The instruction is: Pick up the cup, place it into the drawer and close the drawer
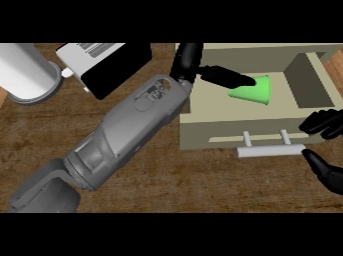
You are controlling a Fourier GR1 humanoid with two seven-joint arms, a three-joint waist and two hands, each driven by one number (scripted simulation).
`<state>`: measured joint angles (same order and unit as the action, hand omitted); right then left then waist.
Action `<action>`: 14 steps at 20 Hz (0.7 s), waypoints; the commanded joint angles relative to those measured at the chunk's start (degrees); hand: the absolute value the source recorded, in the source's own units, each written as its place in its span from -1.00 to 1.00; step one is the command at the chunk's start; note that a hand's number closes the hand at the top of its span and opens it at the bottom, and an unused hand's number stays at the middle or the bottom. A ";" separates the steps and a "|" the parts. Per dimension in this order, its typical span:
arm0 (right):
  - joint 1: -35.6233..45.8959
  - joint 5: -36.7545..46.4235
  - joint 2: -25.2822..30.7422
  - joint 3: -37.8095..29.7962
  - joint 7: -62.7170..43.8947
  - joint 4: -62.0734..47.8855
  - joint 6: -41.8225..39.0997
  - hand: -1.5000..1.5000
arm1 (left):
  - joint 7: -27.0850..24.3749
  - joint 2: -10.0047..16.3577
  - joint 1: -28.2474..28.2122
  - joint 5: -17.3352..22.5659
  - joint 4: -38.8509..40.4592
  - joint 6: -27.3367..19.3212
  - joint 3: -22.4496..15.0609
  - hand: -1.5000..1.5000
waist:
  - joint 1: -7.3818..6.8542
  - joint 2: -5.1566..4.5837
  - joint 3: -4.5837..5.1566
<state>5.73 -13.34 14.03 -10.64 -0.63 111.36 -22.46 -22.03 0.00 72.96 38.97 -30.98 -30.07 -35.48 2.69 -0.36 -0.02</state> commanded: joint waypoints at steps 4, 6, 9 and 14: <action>-3.49 7.48 4.41 2.49 0.16 3.54 -3.97 1.00 | 3.58 2.84 0.17 0.63 -4.40 1.04 4.40 -1.00 | -2.65 0.64 0.04; -7.50 10.37 4.60 2.64 2.12 5.25 -4.75 1.00 | 4.65 6.32 -1.64 1.01 -7.41 2.48 5.42 -1.00 | -2.99 0.78 0.03; -5.90 17.33 3.22 5.84 -0.24 6.95 -1.13 1.00 | 6.04 8.03 -5.07 0.41 -10.96 1.48 5.85 -1.00 | -3.49 0.79 0.06; -8.43 23.98 2.88 6.86 1.75 5.20 0.42 1.00 | 10.38 12.77 -12.04 -0.88 -24.08 -1.59 5.70 -1.00 | -4.04 1.02 0.02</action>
<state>-0.87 6.10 16.95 -4.62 0.44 116.62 -23.05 -15.31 9.98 65.45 38.99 -46.16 -28.78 -29.55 -0.77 0.40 0.02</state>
